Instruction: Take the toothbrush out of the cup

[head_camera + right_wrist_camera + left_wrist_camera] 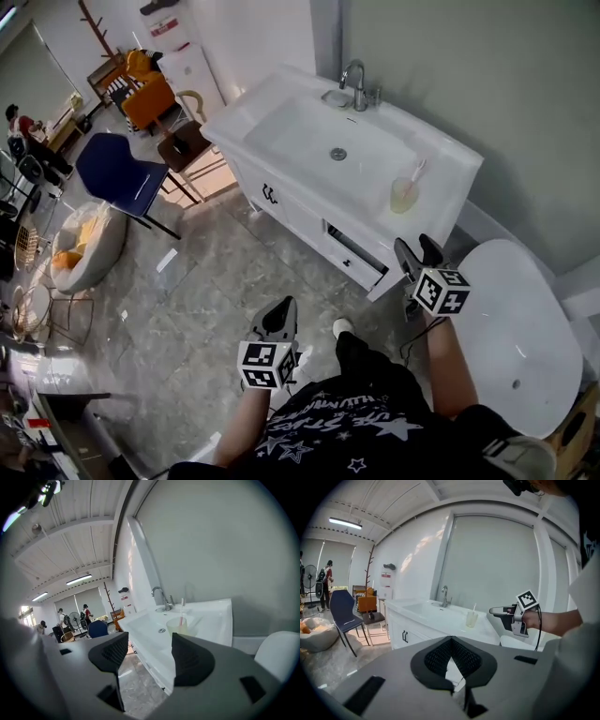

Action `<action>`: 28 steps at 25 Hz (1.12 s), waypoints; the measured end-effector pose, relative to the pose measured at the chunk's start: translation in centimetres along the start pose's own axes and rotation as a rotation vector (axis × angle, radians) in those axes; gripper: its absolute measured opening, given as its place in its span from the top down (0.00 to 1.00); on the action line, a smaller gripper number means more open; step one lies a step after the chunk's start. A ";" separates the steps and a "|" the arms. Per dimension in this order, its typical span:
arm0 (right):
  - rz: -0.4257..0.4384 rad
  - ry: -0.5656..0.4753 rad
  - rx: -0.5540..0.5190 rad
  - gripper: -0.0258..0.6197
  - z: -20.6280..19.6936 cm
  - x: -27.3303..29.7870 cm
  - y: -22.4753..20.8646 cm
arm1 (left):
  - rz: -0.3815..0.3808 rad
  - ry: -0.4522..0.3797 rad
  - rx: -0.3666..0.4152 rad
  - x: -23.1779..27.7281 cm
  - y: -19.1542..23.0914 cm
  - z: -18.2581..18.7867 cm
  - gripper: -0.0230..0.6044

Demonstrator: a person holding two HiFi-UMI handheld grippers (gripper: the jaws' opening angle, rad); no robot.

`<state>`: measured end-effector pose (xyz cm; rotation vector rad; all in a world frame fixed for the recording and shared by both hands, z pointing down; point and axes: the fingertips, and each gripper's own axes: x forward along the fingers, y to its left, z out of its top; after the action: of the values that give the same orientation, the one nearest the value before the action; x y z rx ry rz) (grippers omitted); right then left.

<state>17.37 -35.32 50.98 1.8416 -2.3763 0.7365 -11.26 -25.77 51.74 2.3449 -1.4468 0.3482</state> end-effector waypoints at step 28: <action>-0.041 0.093 0.037 0.76 5.8 16.9 -11.8 | 0.020 0.086 -0.003 17.0 2.1 5.2 0.94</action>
<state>24.78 -54.90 55.21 1.8217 -2.2762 0.8471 -5.49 -42.57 54.10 2.2854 -1.4303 0.4465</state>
